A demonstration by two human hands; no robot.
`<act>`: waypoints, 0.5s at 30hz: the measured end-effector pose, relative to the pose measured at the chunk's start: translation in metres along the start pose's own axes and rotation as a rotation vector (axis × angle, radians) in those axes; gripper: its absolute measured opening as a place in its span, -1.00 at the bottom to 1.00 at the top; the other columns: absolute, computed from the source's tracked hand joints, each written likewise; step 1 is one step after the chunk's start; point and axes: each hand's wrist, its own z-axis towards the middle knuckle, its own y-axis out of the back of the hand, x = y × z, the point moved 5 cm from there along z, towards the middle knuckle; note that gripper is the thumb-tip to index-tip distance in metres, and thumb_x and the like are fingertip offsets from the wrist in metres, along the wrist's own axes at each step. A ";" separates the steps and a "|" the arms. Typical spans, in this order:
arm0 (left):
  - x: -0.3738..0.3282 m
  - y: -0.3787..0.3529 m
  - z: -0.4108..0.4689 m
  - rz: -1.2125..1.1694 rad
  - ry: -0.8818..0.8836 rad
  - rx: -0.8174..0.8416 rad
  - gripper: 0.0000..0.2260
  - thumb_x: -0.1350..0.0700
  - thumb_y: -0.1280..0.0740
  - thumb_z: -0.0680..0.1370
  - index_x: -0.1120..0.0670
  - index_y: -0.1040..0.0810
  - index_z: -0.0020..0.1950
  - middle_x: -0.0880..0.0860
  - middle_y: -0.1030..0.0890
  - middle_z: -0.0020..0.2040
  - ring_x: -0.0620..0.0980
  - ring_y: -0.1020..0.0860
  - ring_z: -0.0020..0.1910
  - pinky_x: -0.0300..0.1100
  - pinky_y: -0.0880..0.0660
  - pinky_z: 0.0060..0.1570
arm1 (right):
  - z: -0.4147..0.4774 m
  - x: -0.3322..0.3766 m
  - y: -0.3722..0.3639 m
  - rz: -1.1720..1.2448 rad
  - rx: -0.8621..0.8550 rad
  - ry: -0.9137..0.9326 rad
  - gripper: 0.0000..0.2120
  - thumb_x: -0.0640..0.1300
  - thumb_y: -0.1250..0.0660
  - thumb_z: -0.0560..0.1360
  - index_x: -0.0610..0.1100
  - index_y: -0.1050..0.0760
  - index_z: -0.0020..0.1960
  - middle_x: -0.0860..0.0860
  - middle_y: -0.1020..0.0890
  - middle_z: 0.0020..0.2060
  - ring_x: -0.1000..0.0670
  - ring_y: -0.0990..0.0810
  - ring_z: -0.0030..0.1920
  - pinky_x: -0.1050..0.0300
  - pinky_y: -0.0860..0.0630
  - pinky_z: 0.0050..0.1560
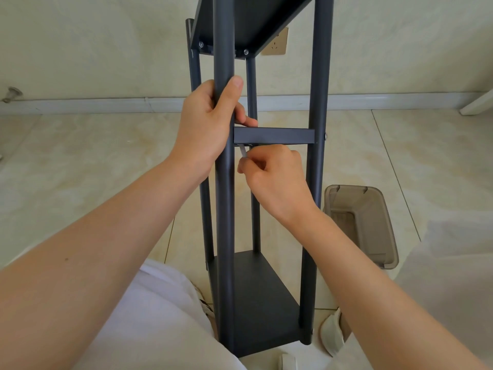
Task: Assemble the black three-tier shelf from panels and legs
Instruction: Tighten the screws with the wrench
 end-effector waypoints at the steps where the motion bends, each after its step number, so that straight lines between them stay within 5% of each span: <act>1: 0.000 0.000 0.000 -0.005 0.000 0.000 -0.80 -0.02 -0.23 0.69 0.07 -0.48 -0.02 -0.09 -0.58 -0.41 -0.05 -0.71 -0.25 -0.33 -0.55 -0.18 | 0.001 0.000 -0.001 0.001 0.010 0.005 -0.76 -0.28 -0.23 0.54 -0.40 -0.57 -0.19 -0.30 -0.54 -0.36 -0.22 -0.46 -0.33 0.11 -0.39 -0.31; 7: -0.001 0.002 0.001 -0.013 -0.008 -0.003 -0.80 -0.03 -0.23 0.69 0.05 -0.48 -0.03 -0.09 -0.57 -0.40 -0.02 -0.71 -0.23 -0.30 -0.56 -0.17 | 0.003 -0.002 0.000 0.023 0.012 0.048 -0.69 -0.24 -0.28 0.58 -0.36 -0.58 -0.29 -0.23 -0.59 -0.41 -0.22 -0.48 -0.35 0.08 -0.48 -0.21; 12: -0.001 0.003 0.001 -0.009 -0.014 -0.005 -0.80 -0.04 -0.23 0.69 0.06 -0.48 -0.02 -0.09 -0.58 -0.40 -0.04 -0.71 -0.24 -0.30 -0.56 -0.17 | 0.005 -0.003 -0.006 0.031 0.020 0.049 -0.68 -0.25 -0.29 0.59 -0.32 -0.60 -0.30 0.00 -0.57 -0.50 0.23 -0.49 -0.50 0.46 -0.31 -0.31; 15: -0.001 0.003 0.001 0.000 -0.014 -0.009 -0.80 -0.04 -0.22 0.69 0.05 -0.49 -0.02 -0.09 -0.58 -0.39 -0.05 -0.71 -0.23 -0.29 -0.56 -0.16 | 0.007 -0.007 -0.011 0.082 -0.010 0.075 -0.69 -0.24 -0.29 0.60 -0.29 -0.62 -0.29 0.03 -0.63 -0.43 0.26 -0.51 -0.46 0.48 -0.33 -0.26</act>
